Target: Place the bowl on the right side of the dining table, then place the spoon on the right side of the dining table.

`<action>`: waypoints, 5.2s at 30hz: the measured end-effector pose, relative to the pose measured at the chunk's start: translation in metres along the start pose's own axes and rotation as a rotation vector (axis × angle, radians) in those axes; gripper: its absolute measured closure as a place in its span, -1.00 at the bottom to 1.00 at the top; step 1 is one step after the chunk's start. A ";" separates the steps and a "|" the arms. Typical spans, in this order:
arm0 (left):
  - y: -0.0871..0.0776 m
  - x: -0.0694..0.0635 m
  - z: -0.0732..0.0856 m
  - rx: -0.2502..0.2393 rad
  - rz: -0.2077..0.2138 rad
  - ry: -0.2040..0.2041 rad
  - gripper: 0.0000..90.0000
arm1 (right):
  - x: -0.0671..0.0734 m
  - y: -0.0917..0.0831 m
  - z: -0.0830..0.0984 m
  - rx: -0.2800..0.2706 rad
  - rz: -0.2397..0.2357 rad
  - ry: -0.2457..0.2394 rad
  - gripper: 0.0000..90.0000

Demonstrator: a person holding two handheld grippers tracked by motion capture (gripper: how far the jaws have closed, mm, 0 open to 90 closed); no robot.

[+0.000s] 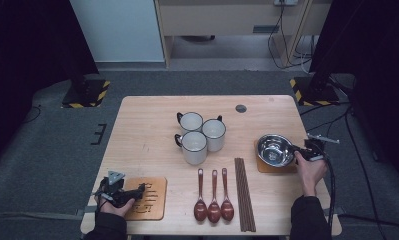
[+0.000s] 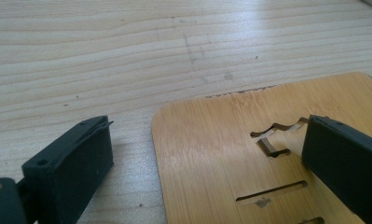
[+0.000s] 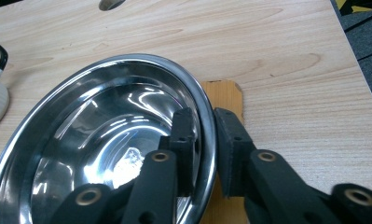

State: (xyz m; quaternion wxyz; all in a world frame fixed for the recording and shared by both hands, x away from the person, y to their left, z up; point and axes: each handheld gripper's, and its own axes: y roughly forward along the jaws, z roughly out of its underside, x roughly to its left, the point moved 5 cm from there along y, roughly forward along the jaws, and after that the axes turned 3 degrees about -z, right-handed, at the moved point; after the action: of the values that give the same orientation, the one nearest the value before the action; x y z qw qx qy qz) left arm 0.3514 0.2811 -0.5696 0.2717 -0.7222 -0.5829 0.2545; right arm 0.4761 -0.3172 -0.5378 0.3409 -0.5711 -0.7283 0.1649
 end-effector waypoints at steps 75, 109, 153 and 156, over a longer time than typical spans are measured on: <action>-0.033 -0.059 -0.038 -0.152 0.187 0.133 -0.82 | 0.077 -0.072 -0.006 -0.230 -0.132 -0.271 -0.32; -0.020 -0.172 -0.052 -0.121 0.368 0.315 -0.76 | 0.101 -0.071 0.006 -0.199 -0.186 -0.317 -0.33; 0.004 -0.255 -0.029 -0.009 0.489 0.475 -0.79 | 0.117 -0.060 0.015 -0.159 -0.221 -0.356 -0.32; 0.006 -0.259 -0.026 0.002 0.497 0.486 -0.79 | 0.119 -0.058 0.016 -0.154 -0.226 -0.355 -0.32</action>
State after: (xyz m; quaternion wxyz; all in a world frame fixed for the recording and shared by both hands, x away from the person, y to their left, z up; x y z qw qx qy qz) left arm 0.3243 0.0235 -0.5417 0.3333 -0.8812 -0.3073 0.1340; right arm 0.4094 -0.2196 -0.4762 0.1789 -0.4723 -0.8467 0.1676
